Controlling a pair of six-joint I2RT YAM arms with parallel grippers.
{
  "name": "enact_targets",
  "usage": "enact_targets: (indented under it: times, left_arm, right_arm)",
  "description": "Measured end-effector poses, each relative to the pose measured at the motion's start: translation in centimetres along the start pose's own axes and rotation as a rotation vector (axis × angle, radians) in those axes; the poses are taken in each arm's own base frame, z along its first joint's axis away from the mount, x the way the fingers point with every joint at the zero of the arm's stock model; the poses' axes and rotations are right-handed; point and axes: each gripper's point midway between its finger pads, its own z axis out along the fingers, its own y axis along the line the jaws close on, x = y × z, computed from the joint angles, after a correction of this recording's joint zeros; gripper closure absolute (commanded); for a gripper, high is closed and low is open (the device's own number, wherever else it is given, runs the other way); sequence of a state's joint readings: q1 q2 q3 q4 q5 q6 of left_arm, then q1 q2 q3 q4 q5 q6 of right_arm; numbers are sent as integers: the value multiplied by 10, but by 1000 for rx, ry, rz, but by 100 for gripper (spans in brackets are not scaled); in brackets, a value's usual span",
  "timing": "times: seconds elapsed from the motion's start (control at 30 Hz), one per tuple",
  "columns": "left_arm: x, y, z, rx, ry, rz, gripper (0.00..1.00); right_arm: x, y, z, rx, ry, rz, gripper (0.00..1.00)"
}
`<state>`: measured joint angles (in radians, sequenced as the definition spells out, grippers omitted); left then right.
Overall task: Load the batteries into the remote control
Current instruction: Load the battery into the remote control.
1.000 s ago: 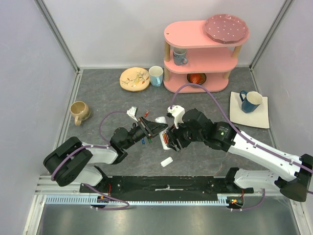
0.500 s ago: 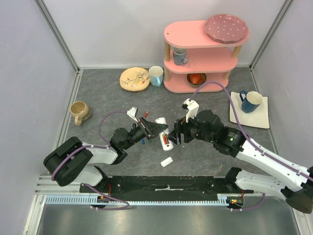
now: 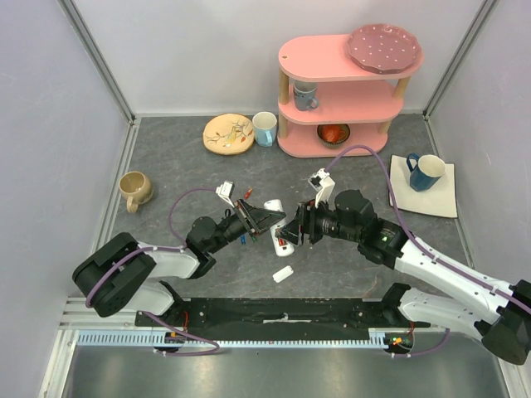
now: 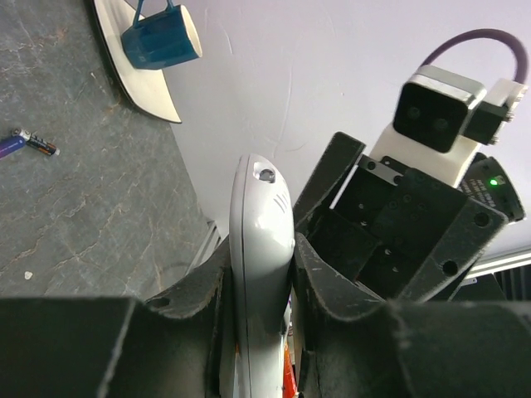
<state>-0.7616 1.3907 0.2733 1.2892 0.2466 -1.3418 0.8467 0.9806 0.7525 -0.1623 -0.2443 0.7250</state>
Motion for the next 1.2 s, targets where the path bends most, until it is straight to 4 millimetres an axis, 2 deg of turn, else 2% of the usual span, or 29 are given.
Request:
enact_targets:
  times: [0.4,0.93,1.2]
  left_arm:
    - [2,-12,-2,34,16,7,98]
    - [1,-16,-3,45,15,10,98]
    - [1,-18,-3,52,13,12,98]
  right_arm:
    - [12,-4,3,-90,-2,83,34]
    - [1,5,-2,-141,-45,79,39]
    - [5,1,-2,-139,-34,87,42]
